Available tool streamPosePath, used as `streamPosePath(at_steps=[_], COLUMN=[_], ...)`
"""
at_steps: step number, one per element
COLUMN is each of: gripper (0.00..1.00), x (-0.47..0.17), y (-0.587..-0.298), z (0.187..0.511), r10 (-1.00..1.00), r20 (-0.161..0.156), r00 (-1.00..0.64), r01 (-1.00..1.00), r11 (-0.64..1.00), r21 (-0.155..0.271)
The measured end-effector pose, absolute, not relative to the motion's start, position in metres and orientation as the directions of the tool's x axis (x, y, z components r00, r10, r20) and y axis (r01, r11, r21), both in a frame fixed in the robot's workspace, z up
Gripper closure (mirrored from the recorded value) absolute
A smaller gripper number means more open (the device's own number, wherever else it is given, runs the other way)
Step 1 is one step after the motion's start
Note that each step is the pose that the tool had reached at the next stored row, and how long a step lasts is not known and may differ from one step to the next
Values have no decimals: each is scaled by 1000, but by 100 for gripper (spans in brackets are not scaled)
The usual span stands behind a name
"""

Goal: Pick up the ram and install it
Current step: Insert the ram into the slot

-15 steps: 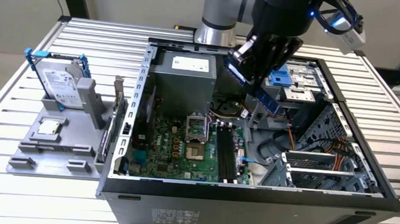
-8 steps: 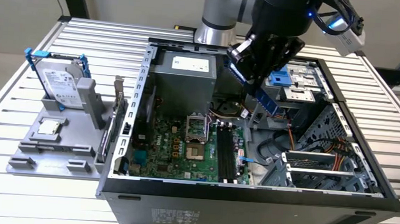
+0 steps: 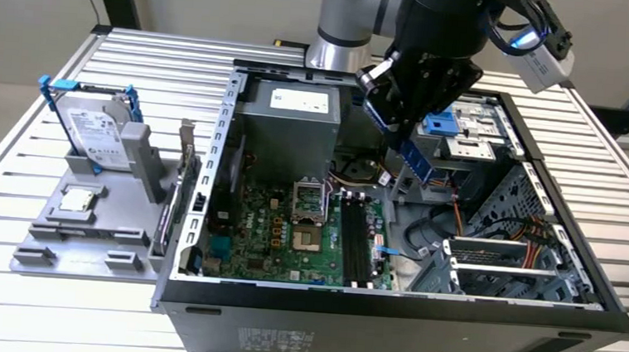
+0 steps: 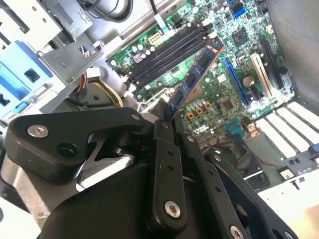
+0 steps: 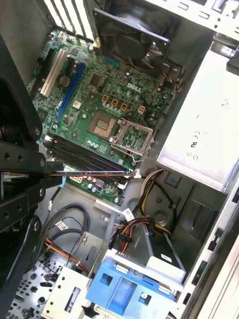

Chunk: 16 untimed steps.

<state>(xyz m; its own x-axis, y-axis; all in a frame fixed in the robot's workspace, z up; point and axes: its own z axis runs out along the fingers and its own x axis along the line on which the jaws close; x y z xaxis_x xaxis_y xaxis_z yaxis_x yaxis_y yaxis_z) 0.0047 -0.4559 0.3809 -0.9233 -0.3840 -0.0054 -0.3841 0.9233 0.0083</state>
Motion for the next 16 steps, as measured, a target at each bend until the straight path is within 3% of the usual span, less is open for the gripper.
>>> streamPosePath(at_steps=[16], gripper=[100], x=[5], y=[-456], z=[381], r10=[-243], r20=[-5], r00=[-970], r01=[-243], r11=[970], r21=[8])
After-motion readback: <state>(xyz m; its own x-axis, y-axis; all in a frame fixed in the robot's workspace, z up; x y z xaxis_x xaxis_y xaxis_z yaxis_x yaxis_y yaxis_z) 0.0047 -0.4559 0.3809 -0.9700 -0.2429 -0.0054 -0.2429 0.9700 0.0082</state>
